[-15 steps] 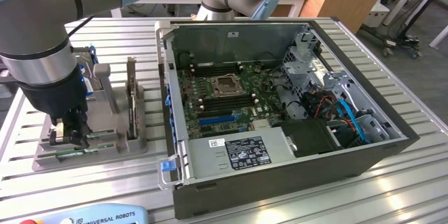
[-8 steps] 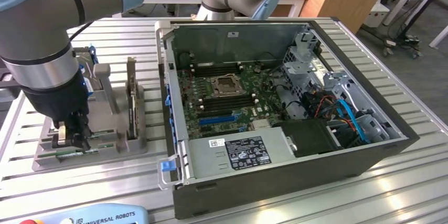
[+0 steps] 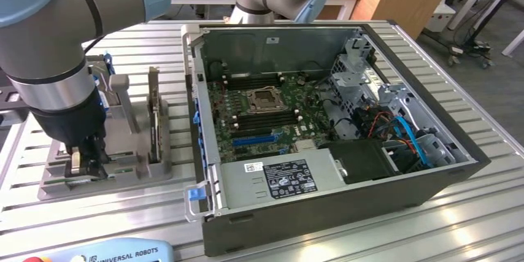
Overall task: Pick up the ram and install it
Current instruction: 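Pick up the ram and move it above insertion slot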
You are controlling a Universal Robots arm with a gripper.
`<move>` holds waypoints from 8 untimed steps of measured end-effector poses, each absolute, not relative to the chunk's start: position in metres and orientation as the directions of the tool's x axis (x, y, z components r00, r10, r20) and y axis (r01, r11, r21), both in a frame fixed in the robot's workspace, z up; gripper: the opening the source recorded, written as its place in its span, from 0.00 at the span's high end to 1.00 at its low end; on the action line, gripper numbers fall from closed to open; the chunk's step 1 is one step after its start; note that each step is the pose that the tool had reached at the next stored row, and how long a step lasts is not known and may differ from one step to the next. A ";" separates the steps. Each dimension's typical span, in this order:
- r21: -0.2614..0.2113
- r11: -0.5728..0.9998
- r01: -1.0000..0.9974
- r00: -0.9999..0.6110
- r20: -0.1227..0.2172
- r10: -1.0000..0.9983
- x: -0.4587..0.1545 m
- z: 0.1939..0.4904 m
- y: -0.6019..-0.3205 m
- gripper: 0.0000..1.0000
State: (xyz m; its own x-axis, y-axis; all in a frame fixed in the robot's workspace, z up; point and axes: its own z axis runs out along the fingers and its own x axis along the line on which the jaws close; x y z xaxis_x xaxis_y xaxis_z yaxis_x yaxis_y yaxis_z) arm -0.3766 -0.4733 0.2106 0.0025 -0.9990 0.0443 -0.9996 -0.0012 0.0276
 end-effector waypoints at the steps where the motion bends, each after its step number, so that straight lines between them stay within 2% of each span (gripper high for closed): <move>1: 0.028 -0.002 -1.000 0.003 0.044 -0.999 -0.377 0.210 -0.473 0.62; 8: 0.027 -0.002 -1.000 0.003 0.044 -0.999 -0.377 0.206 -0.473 0.62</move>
State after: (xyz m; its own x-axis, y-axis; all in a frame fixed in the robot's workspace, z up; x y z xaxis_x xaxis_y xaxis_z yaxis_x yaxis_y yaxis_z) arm -0.3765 -0.4733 0.2056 0.0035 -0.9990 0.0441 -0.9996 -0.0023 0.0274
